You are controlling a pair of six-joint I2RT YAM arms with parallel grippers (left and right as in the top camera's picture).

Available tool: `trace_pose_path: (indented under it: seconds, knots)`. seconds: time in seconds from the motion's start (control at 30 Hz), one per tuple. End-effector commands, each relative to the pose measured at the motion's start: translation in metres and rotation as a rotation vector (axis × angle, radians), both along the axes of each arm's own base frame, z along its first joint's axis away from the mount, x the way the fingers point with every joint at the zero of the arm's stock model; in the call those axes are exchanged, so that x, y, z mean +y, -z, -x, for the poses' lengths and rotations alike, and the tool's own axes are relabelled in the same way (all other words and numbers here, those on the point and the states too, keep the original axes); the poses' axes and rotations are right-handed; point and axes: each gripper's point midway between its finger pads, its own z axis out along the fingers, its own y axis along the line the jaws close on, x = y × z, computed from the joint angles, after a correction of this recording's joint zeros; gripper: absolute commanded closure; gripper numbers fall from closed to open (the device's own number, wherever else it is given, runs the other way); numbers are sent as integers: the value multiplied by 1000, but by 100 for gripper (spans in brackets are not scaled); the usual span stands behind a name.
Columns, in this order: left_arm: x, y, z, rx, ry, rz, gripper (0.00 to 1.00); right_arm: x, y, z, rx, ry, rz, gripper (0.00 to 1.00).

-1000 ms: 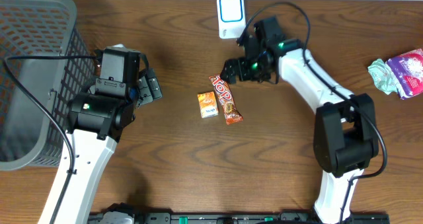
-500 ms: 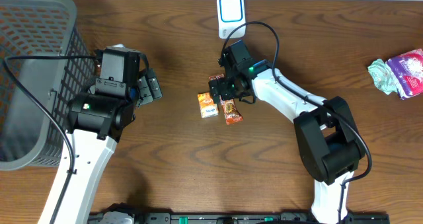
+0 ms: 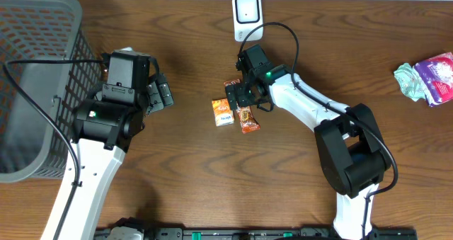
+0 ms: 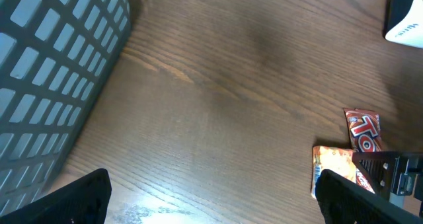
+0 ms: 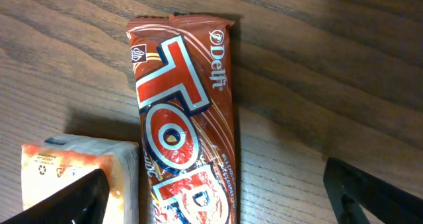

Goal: Scan the item barcode
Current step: 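Grasp the TOP bar with the right gripper and lift it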

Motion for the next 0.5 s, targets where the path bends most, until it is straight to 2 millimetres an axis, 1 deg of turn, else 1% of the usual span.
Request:
trace_pose_path:
  seconds: [0.0, 0.13, 0.3, 0.37, 0.47]
  knots:
    - [4, -6, 0, -17, -21, -8, 2, -1, 3, 2, -4, 12, 28, 7]
    - [4, -6, 0, -17, -21, -8, 2, -2, 3, 1, -10, 16, 33, 26]
    - [4, -5, 0, -17, -21, -8, 2, -2, 3, 1, -9, 15, 33, 41]
    - [4, -5, 1, -17, -21, -8, 2, -2, 4, 2, -5, 14, 31, 43]
    - [4, -5, 1, -17, -21, -8, 2, -2, 6, 4, 2, 17, 28, 42]
